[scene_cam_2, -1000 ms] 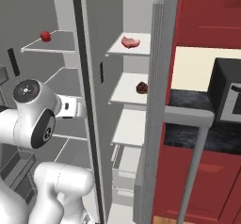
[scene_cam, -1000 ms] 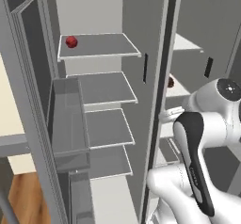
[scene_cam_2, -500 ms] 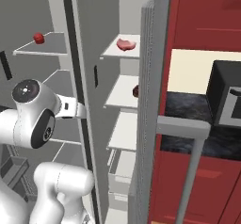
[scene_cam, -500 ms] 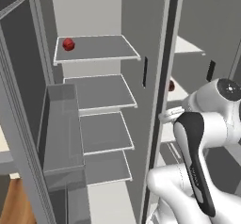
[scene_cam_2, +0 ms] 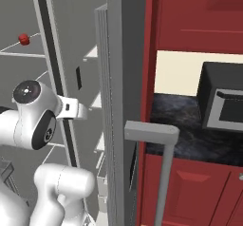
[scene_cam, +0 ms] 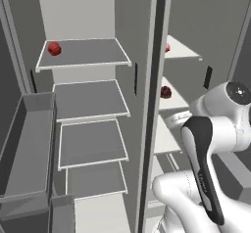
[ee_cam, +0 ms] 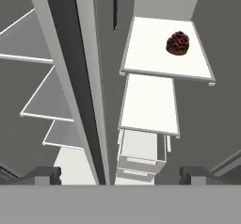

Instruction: Pick up the frozen steak from the freezer, place it on any shelf in the fridge, and close the fridge and freezer doors when done.

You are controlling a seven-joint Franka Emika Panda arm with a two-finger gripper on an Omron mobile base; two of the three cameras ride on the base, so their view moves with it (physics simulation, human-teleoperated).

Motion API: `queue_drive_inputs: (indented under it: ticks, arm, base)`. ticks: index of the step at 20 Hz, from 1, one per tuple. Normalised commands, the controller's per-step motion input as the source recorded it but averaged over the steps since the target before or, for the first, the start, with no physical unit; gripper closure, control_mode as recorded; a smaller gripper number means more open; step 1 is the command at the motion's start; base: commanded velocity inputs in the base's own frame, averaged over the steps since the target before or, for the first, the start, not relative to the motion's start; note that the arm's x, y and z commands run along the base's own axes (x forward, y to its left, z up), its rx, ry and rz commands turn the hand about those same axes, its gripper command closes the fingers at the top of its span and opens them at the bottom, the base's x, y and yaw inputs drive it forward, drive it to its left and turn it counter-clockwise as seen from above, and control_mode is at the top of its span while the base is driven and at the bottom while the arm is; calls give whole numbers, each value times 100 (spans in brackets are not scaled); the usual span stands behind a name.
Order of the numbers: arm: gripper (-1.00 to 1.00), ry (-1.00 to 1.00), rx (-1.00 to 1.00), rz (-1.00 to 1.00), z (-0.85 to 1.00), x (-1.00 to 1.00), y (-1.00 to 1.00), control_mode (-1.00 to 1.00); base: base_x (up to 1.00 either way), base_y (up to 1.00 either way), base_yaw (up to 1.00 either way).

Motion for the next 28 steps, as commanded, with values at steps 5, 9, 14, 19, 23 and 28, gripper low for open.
queue_drive_inputs:
  ticks: [5, 9, 14, 19, 23, 28]
  arm:
    - [-100, 0, 0, 0, 0, 0, 0, 100]
    - [-100, 0, 0, 0, 0, 0, 0, 100]
    - [-100, 0, 0, 0, 0, 0, 0, 100]
    - [-100, -14, 5, -3, 50, 9, -23, -100]
    - [-100, -35, 6, -13, 93, 22, -21, -100]
    - [-100, -25, 1, -18, 89, 44, -22, -100]
  base:
    - [28, -13, 0]
    - [16, -21, 3]
    - [13, -27, 0]
    - [4, -3, 0]
    - [0, 0, 0]
    - [0, 0, 0]
